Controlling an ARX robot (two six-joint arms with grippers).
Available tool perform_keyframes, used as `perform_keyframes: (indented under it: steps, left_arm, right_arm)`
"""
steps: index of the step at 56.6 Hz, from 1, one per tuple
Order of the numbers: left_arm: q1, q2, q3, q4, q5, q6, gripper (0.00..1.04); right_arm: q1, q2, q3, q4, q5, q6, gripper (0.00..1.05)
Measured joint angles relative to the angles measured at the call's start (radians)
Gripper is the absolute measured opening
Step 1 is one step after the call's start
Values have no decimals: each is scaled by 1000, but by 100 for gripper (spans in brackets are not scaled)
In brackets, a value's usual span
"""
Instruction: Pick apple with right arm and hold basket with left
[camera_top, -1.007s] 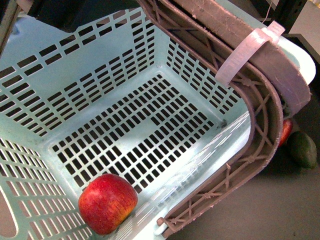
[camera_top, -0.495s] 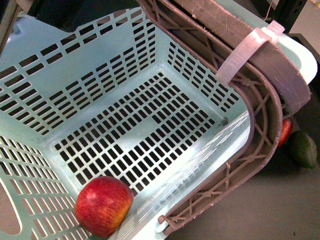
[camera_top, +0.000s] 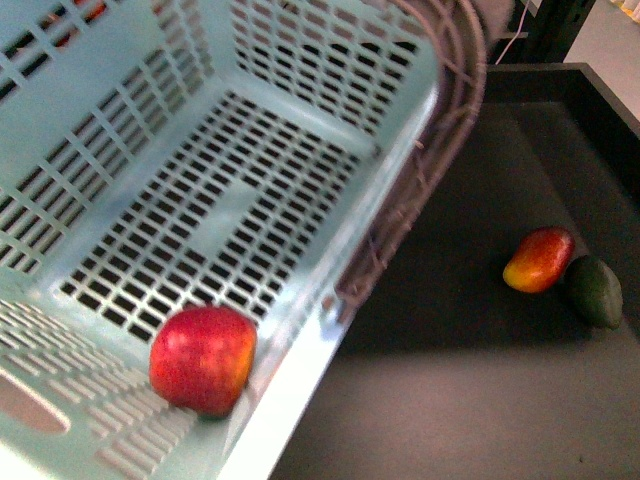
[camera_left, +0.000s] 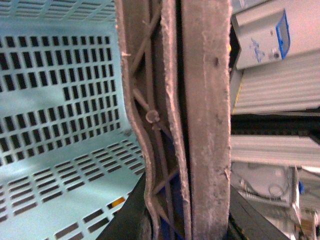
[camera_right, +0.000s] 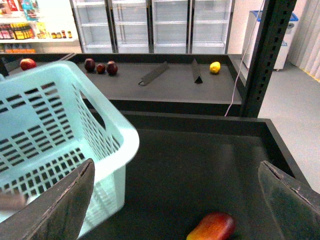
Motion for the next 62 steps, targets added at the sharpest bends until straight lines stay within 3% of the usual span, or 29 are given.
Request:
perform_keyframes:
  steps: [13, 32, 44, 62]
  left_arm:
    - [114, 9, -30, 15, 71, -108, 19]
    - [332, 114, -43, 43, 69, -147, 19]
    - [389, 203, -42, 47, 127, -153, 19]
    - [430, 256, -47, 68, 117, -156, 19]
  right_arm:
    - [0, 0, 0, 0, 0, 0, 96]
    - [0, 0, 0, 0, 0, 0, 96]
    - [0, 0, 0, 0, 0, 0, 96]
    - [0, 0, 0, 0, 0, 0, 96]
